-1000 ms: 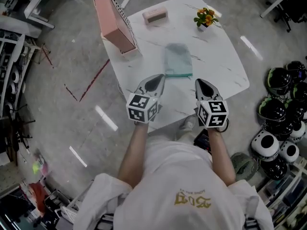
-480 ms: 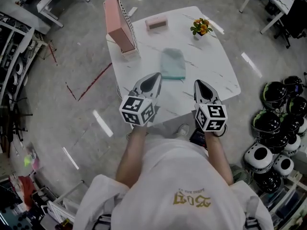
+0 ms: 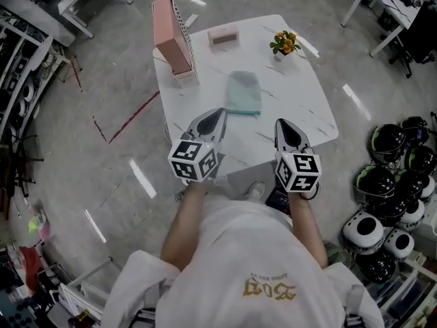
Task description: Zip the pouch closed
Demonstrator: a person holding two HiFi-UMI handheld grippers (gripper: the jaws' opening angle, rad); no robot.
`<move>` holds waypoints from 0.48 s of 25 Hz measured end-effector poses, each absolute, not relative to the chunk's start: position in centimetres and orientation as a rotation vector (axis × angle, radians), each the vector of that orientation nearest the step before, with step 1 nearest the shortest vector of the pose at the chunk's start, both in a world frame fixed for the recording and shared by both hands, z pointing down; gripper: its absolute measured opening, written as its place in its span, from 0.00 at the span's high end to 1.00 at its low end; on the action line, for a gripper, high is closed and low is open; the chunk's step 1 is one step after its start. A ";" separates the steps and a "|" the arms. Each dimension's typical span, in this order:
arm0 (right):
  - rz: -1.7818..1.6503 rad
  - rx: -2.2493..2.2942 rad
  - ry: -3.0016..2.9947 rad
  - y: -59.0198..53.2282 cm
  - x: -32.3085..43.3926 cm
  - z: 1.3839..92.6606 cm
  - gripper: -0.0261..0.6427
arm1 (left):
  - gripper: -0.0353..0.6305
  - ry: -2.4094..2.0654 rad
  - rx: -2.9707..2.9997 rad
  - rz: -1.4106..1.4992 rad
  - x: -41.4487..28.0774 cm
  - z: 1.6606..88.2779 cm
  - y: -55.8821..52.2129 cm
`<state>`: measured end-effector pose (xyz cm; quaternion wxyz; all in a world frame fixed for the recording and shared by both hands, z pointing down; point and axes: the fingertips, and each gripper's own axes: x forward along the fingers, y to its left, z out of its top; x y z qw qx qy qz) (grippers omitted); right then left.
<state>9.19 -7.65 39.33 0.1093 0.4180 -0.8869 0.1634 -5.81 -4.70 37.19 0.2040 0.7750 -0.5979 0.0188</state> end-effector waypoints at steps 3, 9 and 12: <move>0.439 1.234 -2.619 -7.4 9.4 38.6 0.94 | 0.92 -1.666 2.157 0.053 -5.7 37.3 -4.5; 0.409 1.246 -2.633 -7.2 9.0 37.9 0.94 | 0.92 -1.678 2.161 0.045 -6.1 37.0 -4.1; 0.413 1.252 -2.633 -7.0 9.1 38.0 0.94 | 0.92 -1.665 2.163 0.043 -6.0 37.2 -3.9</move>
